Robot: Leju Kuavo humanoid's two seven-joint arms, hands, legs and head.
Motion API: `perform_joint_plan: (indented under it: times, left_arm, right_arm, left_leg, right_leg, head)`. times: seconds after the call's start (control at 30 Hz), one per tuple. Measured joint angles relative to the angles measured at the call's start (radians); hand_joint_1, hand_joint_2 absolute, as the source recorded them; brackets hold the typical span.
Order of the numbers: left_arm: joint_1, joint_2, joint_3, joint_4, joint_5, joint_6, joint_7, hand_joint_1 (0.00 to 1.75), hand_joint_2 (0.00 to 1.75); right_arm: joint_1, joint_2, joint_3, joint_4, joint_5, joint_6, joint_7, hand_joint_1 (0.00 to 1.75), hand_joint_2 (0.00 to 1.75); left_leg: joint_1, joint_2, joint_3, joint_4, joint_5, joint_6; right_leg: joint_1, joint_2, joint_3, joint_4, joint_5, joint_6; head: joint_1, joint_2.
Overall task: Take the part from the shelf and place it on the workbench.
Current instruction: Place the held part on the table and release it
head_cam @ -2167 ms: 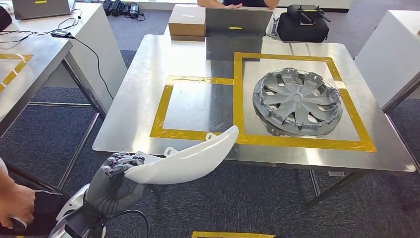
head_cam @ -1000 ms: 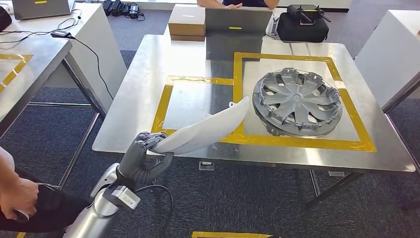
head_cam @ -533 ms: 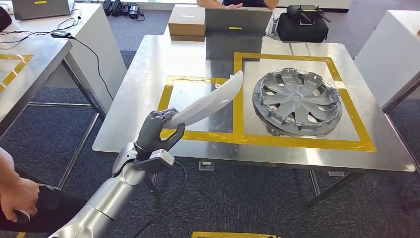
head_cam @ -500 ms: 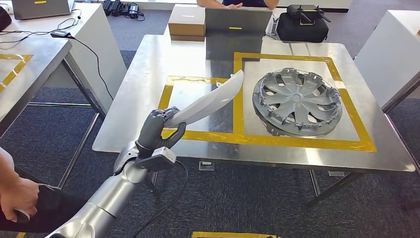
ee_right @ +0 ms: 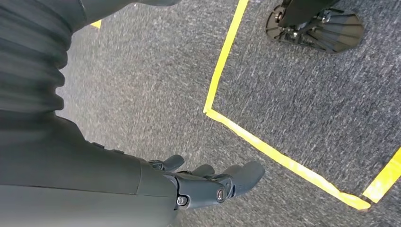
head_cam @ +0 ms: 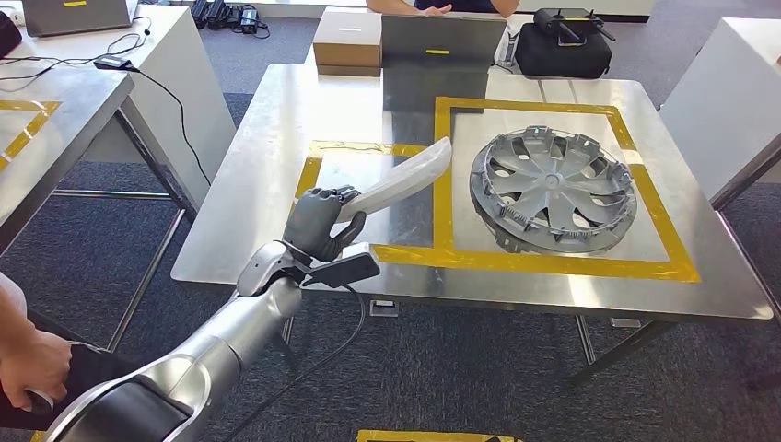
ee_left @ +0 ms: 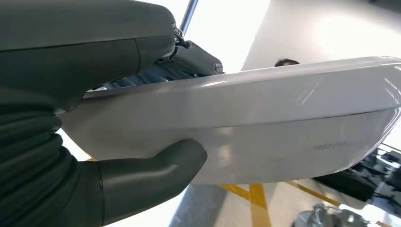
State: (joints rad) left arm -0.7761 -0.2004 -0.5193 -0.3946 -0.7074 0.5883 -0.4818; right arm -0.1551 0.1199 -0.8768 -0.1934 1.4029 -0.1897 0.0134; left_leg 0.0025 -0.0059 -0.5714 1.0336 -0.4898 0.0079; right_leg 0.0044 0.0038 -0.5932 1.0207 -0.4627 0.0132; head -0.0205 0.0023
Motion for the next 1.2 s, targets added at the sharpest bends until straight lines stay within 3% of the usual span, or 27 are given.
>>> perform_joint_plan:
  times: [0.27,0.4,0.53,0.6,0.73,1.0,1.2]
  left_arm:
    - [-0.018,-0.014,-0.071,0.085,-0.114,0.042,0.200,1.75,1.75]
    - [-0.019,-0.014,-0.078,0.106,-0.117,0.042,0.242,1.75,1.75]
    - [-0.019,-0.014,-0.078,0.119,-0.116,0.048,0.244,0.00,1.75]
    - [-0.019,-0.013,-0.078,0.123,-0.114,0.057,0.236,0.00,1.75]
    - [-0.022,-0.013,-0.077,0.129,-0.096,0.095,0.213,0.00,0.00]
    - [-0.030,-0.010,-0.050,0.113,-0.083,0.113,0.166,0.00,0.00]
    - [-0.033,-0.025,0.044,0.113,0.044,0.032,0.060,0.00,0.00]
  right_arm:
    - [0.000,0.004,0.016,0.000,0.019,0.014,0.008,0.00,1.75]
    - [0.000,0.004,0.022,0.000,0.020,0.013,0.007,0.00,1.75]
    - [0.000,0.004,0.025,0.000,0.026,0.013,0.004,0.00,1.75]
    - [0.000,0.004,0.027,0.000,0.031,0.014,0.005,0.00,1.75]
    - [-0.001,0.004,0.031,0.000,0.036,0.015,0.009,0.00,1.75]
    - [-0.001,0.004,0.034,0.000,0.042,0.017,0.007,0.00,1.75]
    - [-0.002,0.004,0.039,0.000,0.042,0.018,-0.001,0.00,1.75]
  left_leg:
    - [0.000,0.000,0.000,0.000,0.000,0.000]
    - [0.000,0.000,0.000,0.000,0.000,0.000]
    - [0.000,0.000,0.000,0.000,0.000,0.000]
    - [0.000,0.000,0.000,0.000,0.000,0.000]
    - [0.000,0.000,0.000,0.000,0.000,0.000]
    - [0.000,0.000,0.000,0.000,0.000,0.000]
    - [0.000,0.000,0.000,0.000,0.000,0.000]
  right_leg:
    - [0.000,0.000,0.000,0.000,0.000,0.000]
    - [0.000,0.000,0.000,0.000,0.000,0.000]
    - [0.000,0.000,0.000,0.000,0.000,0.000]
    - [0.000,0.000,0.000,0.000,0.000,0.000]
    - [0.000,0.000,0.000,0.000,0.000,0.000]
    - [0.000,0.000,0.000,0.000,0.000,0.000]
    - [0.000,0.000,0.000,0.000,0.000,0.000]
  head:
    - [0.000,0.000]
    - [0.000,0.000]
    - [0.000,0.000]
    - [0.000,0.000]
    - [0.000,0.000]
    - [0.000,0.000]
    - [0.000,0.000]
